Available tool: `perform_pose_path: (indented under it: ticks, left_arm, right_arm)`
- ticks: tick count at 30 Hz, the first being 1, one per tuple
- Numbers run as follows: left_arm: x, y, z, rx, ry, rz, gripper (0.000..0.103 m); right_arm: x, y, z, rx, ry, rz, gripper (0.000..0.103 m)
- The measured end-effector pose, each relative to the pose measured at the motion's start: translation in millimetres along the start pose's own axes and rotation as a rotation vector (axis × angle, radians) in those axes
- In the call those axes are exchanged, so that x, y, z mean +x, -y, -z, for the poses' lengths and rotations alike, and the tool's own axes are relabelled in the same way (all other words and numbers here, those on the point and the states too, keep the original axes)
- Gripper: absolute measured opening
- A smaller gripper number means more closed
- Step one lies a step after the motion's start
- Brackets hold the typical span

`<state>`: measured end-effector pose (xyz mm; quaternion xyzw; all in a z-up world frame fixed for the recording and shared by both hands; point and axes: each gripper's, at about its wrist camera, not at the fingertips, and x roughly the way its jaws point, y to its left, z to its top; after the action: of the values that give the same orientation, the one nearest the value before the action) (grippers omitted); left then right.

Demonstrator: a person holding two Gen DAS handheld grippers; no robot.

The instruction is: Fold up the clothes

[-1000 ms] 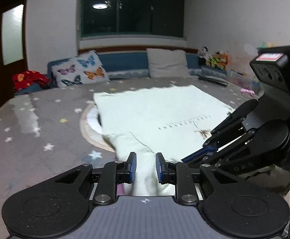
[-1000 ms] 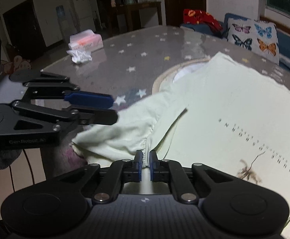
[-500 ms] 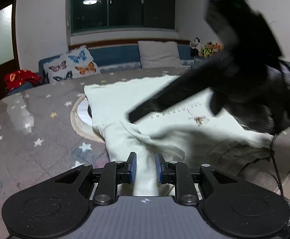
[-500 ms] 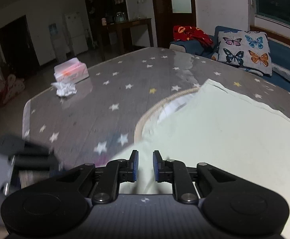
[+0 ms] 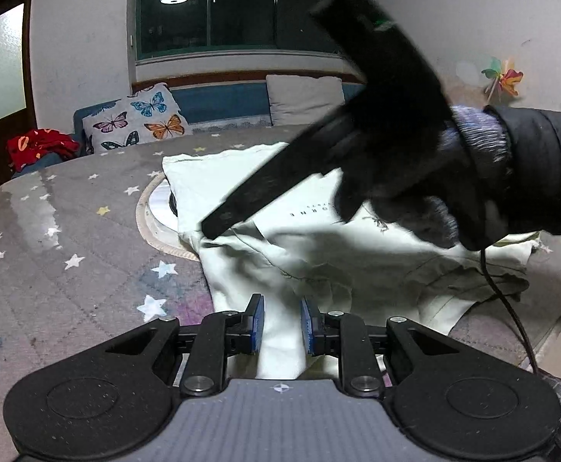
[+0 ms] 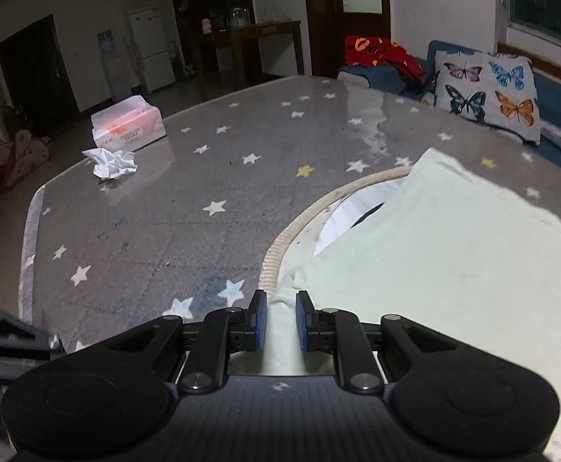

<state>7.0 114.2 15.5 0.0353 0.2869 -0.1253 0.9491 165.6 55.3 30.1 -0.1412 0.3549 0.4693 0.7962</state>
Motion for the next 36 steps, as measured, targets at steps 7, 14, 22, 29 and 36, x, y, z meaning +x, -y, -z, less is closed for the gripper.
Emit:
perform_pose_path:
  ticks: [7, 14, 22, 29, 36]
  left_arm:
    - [-8, -3, 5, -0.006, -0.017, -0.030, 0.023]
    - [-13, 2, 6, -0.009, -0.026, -0.062, 0.030]
    - [-9, 4, 10, -0.010, -0.055, -0.089, 0.037]
    - [-16, 3, 8, -0.007, -0.044, -0.102, 0.040]
    - [-28, 16, 6, 0.086, -0.030, -0.075, 0.047]
  right_arm:
    - [-35, -15, 28, -0.075, -0.033, -0.020, 0.016]
    - [-46, -46, 66, -0.194, -0.067, -0.016, 0.019]
    - [-49, -61, 79, -0.230, -0.036, -0.019, 0.019]
    - [-85, -44, 82, -0.171, 0.019, 0.016, 0.040]
    - [-139, -8, 107, -0.075, 0.029, 0.175, 0.050]
